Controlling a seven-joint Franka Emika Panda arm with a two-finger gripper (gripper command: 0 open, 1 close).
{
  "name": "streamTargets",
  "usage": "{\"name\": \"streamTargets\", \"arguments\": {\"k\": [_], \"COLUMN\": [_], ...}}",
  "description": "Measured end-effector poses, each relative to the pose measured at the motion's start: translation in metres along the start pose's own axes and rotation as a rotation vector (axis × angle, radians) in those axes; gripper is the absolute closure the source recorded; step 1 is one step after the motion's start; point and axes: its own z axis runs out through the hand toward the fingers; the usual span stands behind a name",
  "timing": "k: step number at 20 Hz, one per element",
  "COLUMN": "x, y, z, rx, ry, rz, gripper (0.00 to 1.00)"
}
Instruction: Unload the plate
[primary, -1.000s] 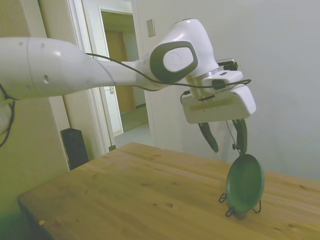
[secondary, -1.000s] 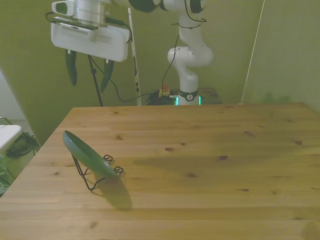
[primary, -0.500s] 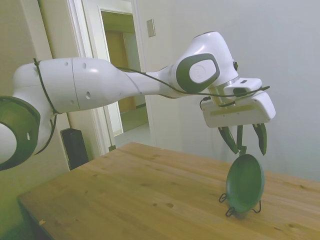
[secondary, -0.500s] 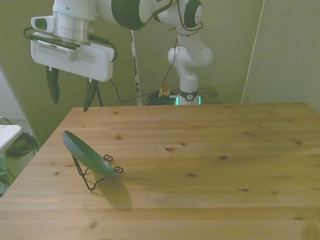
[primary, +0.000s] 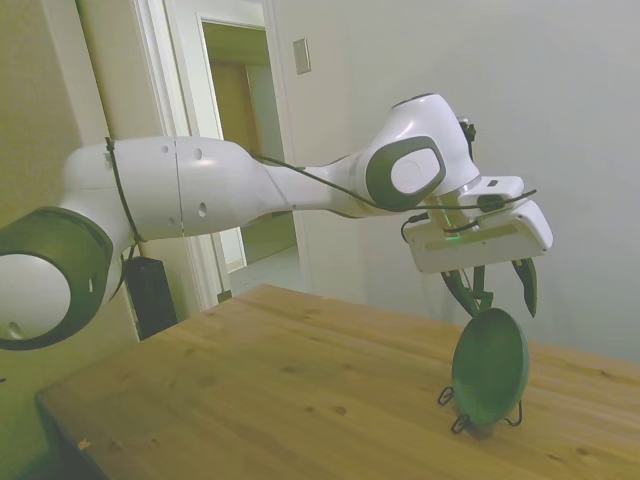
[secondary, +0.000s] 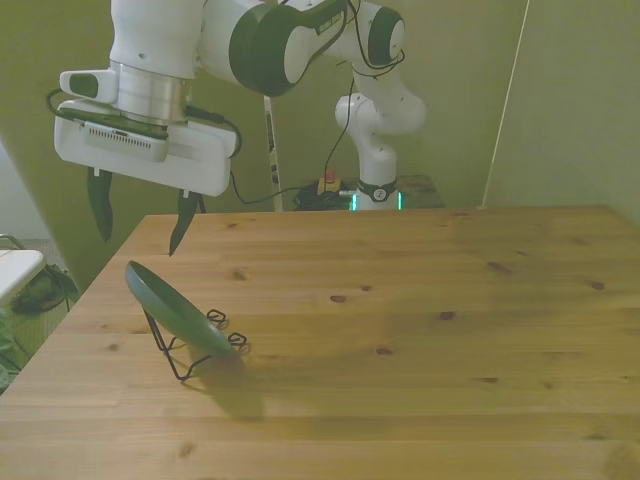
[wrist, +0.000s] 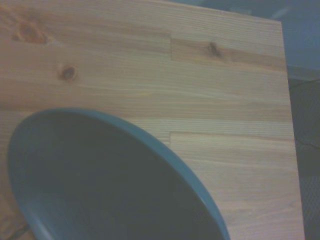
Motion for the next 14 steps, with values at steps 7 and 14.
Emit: {"name": "streamTargets", "arguments": {"k": [7, 14], "x": [0.009, 0.012], "y": [0.006, -0.009], "z": [0.027, 0.037], "rx": [-0.017, 0.001], "ry": [0.023, 0.05], "rz": [-0.066, -0.108], "gripper": [0.0, 1.0]}}
